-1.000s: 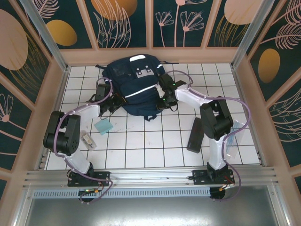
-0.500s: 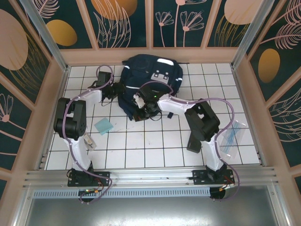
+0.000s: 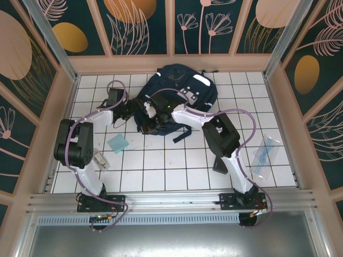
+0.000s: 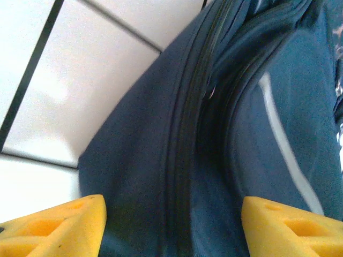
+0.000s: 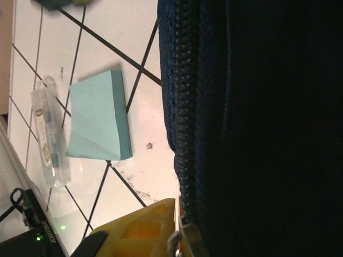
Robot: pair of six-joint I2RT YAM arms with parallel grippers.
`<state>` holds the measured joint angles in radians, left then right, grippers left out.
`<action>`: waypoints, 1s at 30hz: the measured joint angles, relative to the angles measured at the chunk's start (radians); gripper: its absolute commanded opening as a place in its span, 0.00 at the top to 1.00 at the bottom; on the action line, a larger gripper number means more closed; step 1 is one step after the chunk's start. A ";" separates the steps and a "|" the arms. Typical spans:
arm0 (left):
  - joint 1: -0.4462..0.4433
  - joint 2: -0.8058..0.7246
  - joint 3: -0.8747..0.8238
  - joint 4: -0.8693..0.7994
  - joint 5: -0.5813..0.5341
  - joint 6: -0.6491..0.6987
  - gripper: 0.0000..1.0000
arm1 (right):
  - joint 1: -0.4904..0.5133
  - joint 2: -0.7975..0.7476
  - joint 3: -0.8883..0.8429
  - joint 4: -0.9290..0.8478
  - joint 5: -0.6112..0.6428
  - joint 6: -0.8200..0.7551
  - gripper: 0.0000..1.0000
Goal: Pack the student bag
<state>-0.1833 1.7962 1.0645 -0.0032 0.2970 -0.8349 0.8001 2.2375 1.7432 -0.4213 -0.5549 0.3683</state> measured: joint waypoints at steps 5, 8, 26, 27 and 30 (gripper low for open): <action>0.000 -0.040 -0.114 0.090 0.041 -0.089 0.40 | -0.007 -0.016 -0.048 0.060 -0.042 0.024 1.00; 0.000 -0.034 -0.134 0.125 0.057 -0.132 0.86 | -0.009 -0.040 -0.097 0.096 -0.061 0.039 1.00; -0.032 -0.009 -0.008 -0.009 0.049 -0.021 1.00 | -0.137 -0.307 -0.448 -0.024 0.006 -0.016 1.00; -0.031 -0.006 -0.002 -0.017 0.046 -0.013 1.00 | -0.143 -0.307 -0.450 -0.043 0.042 -0.024 1.00; -0.026 0.000 0.011 -0.036 0.043 0.010 1.00 | -0.169 -0.307 -0.455 -0.090 0.161 -0.058 1.00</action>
<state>-0.2092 1.7958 1.0752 -0.0395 0.3401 -0.8253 0.6308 1.9301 1.2884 -0.5110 -0.3943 0.3107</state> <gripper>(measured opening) 0.057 0.077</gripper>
